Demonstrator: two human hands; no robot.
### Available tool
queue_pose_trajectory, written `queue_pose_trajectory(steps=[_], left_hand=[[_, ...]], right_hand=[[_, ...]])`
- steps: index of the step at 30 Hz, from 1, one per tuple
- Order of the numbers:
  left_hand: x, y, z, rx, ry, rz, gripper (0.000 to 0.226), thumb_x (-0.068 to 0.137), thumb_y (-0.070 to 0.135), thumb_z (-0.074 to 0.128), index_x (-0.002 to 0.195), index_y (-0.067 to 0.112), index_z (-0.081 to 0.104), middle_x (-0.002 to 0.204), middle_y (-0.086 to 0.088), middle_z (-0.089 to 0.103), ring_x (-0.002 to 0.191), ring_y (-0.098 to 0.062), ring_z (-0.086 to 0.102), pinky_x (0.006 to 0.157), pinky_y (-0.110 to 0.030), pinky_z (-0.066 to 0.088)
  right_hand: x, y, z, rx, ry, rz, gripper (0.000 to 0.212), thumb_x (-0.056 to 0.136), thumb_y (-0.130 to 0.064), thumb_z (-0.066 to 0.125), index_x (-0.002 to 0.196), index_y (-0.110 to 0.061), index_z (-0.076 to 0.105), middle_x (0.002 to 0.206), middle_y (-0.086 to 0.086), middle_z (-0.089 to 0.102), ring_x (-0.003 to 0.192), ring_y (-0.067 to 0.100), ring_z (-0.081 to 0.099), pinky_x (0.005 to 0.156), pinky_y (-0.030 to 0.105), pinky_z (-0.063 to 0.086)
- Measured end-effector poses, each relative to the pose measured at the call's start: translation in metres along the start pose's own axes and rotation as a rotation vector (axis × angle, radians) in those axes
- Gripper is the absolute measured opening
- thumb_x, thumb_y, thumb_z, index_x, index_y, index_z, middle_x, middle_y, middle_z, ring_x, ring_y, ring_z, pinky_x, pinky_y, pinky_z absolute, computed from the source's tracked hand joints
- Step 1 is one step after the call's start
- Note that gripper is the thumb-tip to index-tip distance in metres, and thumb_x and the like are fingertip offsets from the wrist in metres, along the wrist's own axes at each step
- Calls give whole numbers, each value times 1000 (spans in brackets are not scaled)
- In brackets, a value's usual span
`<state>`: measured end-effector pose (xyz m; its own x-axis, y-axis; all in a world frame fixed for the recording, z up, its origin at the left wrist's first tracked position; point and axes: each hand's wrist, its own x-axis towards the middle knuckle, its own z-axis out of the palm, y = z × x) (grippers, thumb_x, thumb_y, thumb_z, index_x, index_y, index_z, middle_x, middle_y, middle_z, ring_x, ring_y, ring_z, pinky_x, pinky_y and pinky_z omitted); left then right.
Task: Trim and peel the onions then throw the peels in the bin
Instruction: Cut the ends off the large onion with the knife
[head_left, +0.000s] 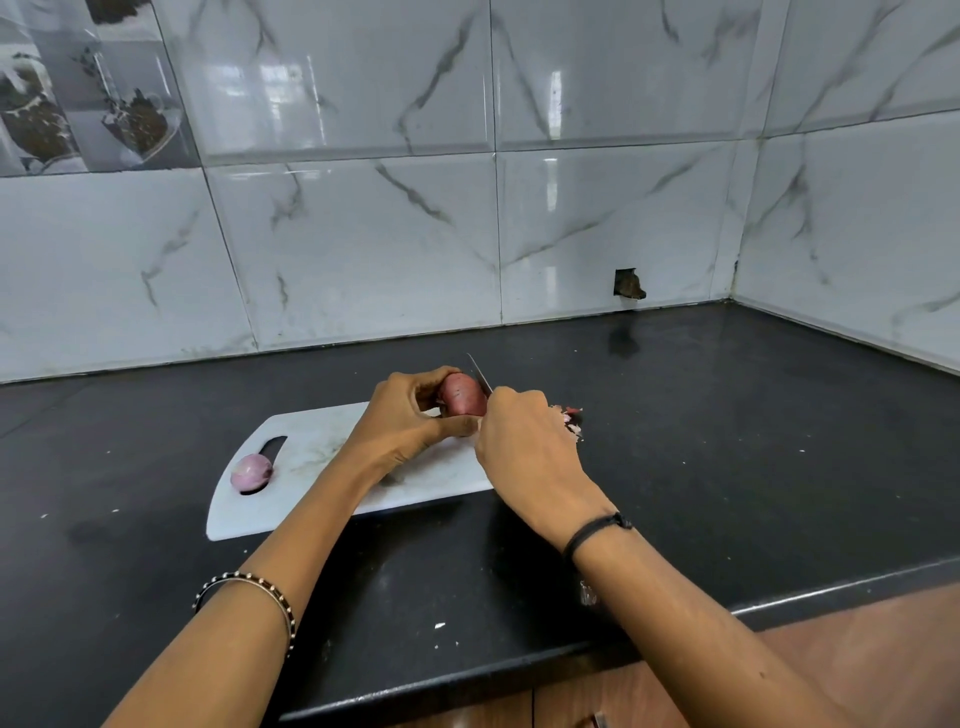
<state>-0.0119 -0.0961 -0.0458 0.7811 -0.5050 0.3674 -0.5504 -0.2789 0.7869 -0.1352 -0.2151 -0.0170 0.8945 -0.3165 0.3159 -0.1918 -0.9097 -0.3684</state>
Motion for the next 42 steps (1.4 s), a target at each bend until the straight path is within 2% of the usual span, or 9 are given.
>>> queue_pose_trajectory(steps=[5,11,15,22,30,35,37,39,42], left_hand=[[-1,2,3,33,-33,24,57,66,30,95,118,32,71,107,14,77,108,1,68,99,-25,51],[0,0,-1,-47,-67,6,54,67,34,95,116,31,73,110,10,77,113,-7,68,109,-37,48],[0,-5,-5,-87,-65,-14,61,64,34,97,119,30,70,114,9,75,114,-8,68,109,-38,49],[2,-6,-4,-73,-49,-31,65,60,32,99,118,33,70,114,11,75,111,-6,68,105,-36,51],[2,-6,-5,-61,-31,-46,65,59,33,99,117,33,69,114,12,74,109,-5,68,100,-31,53],[2,-4,-3,-50,-27,-46,64,60,32,99,117,33,69,114,12,74,110,-4,68,98,-27,52],[1,-3,-3,-44,-18,-42,63,60,31,99,116,33,69,112,12,75,109,-4,68,96,-26,52],[0,-2,-3,-37,-6,-40,62,60,30,99,115,32,69,110,13,75,107,-2,68,94,-22,51],[-1,0,-5,-14,18,-39,62,57,32,100,111,33,70,106,15,75,104,0,68,87,-16,50]], right_hand=[[9,7,12,0,-58,2,22,99,-6,46,117,-5,61,120,16,60,114,35,60,74,33,38],[6,18,29,47,-9,13,22,101,-8,39,112,-7,58,103,12,51,107,34,57,68,31,34],[7,18,27,119,32,59,25,104,-14,39,110,-5,61,114,14,57,110,33,57,71,33,35],[0,25,21,233,161,53,23,105,-22,41,85,-12,48,77,2,47,74,27,45,62,33,36],[-6,24,19,154,80,49,23,101,-19,46,80,-11,50,84,4,47,77,28,45,66,32,36],[-8,21,16,-31,27,6,20,103,-15,44,111,-8,62,113,12,59,108,32,61,70,31,38],[-8,16,16,-130,126,-56,12,97,-15,58,105,-8,64,109,14,64,98,32,67,63,29,39],[-8,8,8,-196,129,-59,24,68,-15,89,79,-8,69,81,17,67,64,31,69,48,25,33],[-8,5,14,-285,93,-60,24,67,-12,88,83,-8,71,81,16,68,63,31,70,49,26,33]])
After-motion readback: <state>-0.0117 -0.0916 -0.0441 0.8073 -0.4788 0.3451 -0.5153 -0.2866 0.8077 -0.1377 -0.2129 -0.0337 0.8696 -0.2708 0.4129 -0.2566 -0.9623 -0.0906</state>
